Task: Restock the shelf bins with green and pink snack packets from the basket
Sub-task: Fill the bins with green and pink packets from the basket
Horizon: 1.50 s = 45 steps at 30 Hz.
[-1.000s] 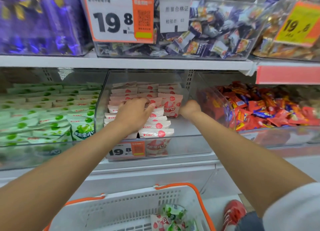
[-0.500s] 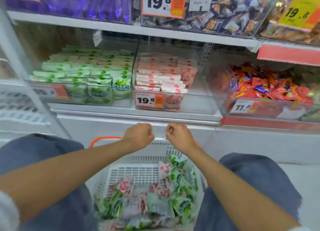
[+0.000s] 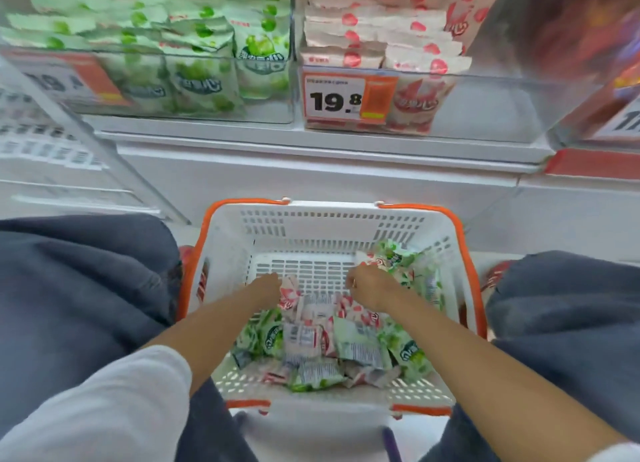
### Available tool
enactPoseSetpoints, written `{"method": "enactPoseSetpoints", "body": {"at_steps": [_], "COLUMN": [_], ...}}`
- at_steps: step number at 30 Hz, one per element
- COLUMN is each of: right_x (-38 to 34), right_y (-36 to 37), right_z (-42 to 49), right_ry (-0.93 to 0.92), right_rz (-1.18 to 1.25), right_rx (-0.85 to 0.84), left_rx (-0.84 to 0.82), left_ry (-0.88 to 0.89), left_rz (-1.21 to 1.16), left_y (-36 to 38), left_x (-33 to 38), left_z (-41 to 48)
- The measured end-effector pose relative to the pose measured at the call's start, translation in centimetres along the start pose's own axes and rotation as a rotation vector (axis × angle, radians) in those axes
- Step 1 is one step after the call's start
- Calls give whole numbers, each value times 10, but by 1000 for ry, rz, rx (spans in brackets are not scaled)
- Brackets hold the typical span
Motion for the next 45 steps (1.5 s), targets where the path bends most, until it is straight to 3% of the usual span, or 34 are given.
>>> {"method": "enactPoseSetpoints", "body": {"at_steps": [6,12,17,24,28,31,34,37,41,43,45], "right_x": [19,18,10,15,16,19,23,16,5,1,-4], "right_y": [4,0,-5,-1,-3,-11,-27,-56,-105,-131,-155], "right_z": [-2,-7,-16,-20,-23,-22,-23,-33,-56,-72,-87], "right_ry": [19,27,22,31,44,81,148,229,234,154,102], "right_rz": [55,75,107,126,132,204,363,624,917,981,1005], "right_rx": [16,0,2,-11,-1,26,151,287,459,651,826], "left_rx": [3,147,170,166,205,356,431,306,241,320,505], "left_ry": [-44,-91,-107,-174,-159,-124,6,211,419,471,477], "left_rz": [-198,-68,-401,-127,-250,-282,-499,-836,-1064,-1149,-1126], "left_y": [29,25,38,33,33,2,-49,-97,-144,-166,-191], "left_x": [-15,-7,0,-5,-2,9,39,87,145,169,191], "left_z": [36,21,19,30,26,14,-12,-58,-120,-143,-160]}}
Point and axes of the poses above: each hand's wrist, its own z-axis towards the middle knuckle, its own y-axis out of the palm, x = y × z, the point moved 3 cm from there along z, towards the middle knuckle, and after that the axes turned 3 degrees about x, right-handed, at the moved point
